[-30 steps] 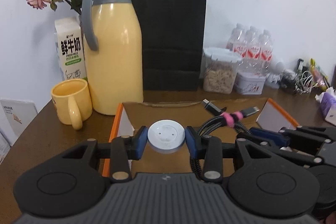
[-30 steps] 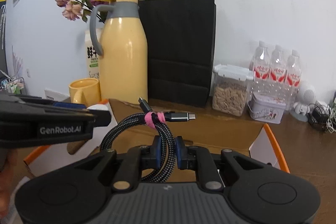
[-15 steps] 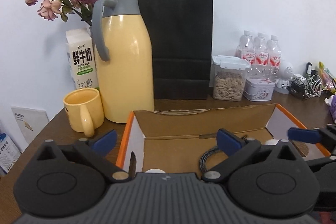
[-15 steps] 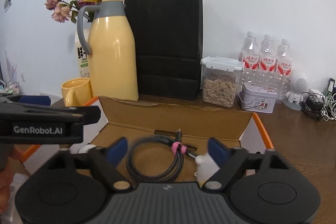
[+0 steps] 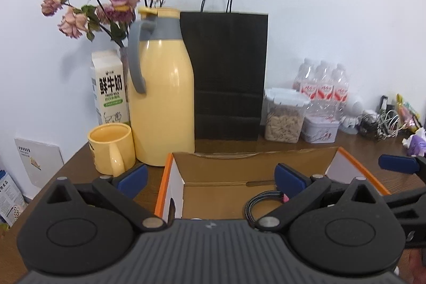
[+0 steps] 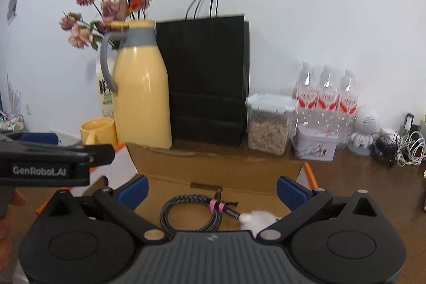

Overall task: Organize objects
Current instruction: 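Grasp the white plastic container with the left tool while the right tool grasps the navy pouch, then carry the navy pouch into the box with the right tool while the left tool carries the container there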

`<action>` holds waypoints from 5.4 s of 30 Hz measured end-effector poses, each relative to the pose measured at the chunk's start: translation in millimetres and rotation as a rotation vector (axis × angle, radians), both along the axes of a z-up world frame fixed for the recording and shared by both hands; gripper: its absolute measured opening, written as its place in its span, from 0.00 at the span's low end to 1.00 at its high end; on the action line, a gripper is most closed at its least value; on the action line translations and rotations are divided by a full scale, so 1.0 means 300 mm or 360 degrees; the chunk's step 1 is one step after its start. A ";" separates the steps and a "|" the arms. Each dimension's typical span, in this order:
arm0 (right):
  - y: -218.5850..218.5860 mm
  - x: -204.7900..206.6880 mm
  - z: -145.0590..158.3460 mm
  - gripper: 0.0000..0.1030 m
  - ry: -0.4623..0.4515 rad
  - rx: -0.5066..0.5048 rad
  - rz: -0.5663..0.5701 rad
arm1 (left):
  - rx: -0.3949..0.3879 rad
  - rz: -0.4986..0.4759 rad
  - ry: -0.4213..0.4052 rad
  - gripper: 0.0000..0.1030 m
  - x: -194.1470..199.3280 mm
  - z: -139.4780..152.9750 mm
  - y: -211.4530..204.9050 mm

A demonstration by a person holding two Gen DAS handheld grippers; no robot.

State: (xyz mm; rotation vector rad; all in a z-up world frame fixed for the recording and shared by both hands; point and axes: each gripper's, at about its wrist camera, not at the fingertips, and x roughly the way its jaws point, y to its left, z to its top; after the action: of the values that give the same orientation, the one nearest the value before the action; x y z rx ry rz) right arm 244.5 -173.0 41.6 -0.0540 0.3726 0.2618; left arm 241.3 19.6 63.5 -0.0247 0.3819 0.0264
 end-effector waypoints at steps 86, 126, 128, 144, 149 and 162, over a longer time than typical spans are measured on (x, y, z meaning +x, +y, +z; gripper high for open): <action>-0.198 -0.361 -0.273 0.72 0.0552 0.0362 -0.0183 | -0.0305 0.0262 0.0381 0.42 -0.321 -0.304 0.071; -0.098 -0.301 0.033 0.59 0.0031 0.0272 0.0038 | -0.0181 0.0077 -0.0159 0.42 -0.303 0.027 0.031; -0.078 -0.253 0.047 0.58 0.0026 0.0268 0.0042 | -0.0203 0.0069 -0.0160 0.42 -0.258 0.038 0.022; 0.078 0.086 -0.131 0.58 0.0163 0.0046 -0.0060 | -0.0078 0.0164 0.0159 0.42 0.104 -0.151 -0.023; 0.092 0.082 -0.161 0.58 0.0176 -0.0008 -0.0048 | -0.0061 0.0152 0.0186 0.42 0.104 -0.171 -0.023; 0.059 0.037 -0.142 0.99 0.0145 0.0011 -0.0086 | -0.0048 0.0163 -0.0018 1.00 0.017 -0.134 -0.034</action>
State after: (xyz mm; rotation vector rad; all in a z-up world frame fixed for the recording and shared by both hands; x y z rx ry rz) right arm 255.6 -155.4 -0.9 -0.0255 0.4632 0.2126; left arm 246.4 9.5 23.4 -0.0742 0.3692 0.1216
